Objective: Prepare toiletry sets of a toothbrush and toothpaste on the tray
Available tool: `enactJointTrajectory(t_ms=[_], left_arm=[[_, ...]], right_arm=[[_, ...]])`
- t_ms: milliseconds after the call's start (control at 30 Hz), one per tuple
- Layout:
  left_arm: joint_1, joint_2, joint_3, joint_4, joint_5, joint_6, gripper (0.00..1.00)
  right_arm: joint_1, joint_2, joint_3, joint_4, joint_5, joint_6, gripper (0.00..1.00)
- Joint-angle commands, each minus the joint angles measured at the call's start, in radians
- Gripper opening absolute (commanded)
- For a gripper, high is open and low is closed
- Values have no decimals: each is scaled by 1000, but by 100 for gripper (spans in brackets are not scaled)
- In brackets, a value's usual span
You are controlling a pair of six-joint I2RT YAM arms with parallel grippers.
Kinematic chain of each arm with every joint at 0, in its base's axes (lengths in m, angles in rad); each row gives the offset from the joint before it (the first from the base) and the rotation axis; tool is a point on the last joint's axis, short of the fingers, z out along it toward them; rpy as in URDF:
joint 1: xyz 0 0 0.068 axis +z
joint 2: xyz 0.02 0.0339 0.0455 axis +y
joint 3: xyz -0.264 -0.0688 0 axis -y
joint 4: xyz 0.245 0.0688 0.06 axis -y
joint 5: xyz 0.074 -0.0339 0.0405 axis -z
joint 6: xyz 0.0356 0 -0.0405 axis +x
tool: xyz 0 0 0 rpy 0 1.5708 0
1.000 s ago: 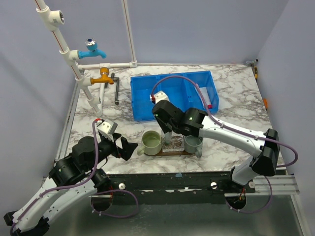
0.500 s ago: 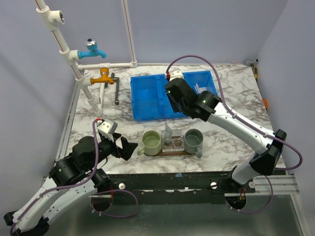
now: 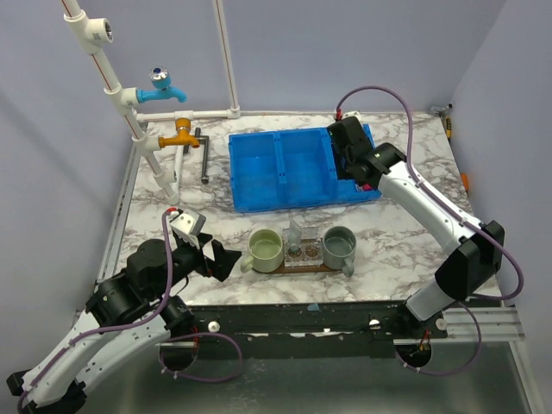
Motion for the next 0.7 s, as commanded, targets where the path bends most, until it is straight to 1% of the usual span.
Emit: enactJointTrajectory(t_ms=[0, 267, 433, 667], left_arm=[[-2, -1, -6, -1, -24, 5, 99], [-2, -8, -8, -5, -27, 9, 99], [-2, -7, -8, -7, -30, 12, 99], [-3, -4, -8, -7, -31, 13, 99]], right_arm=[[-44, 69, -38, 72, -32, 7, 41], [-102, 197, -25, 100, -55, 1, 41], [-141, 298, -26, 123, -11, -8, 41], [-186, 417, 37, 133, 34, -8, 41]])
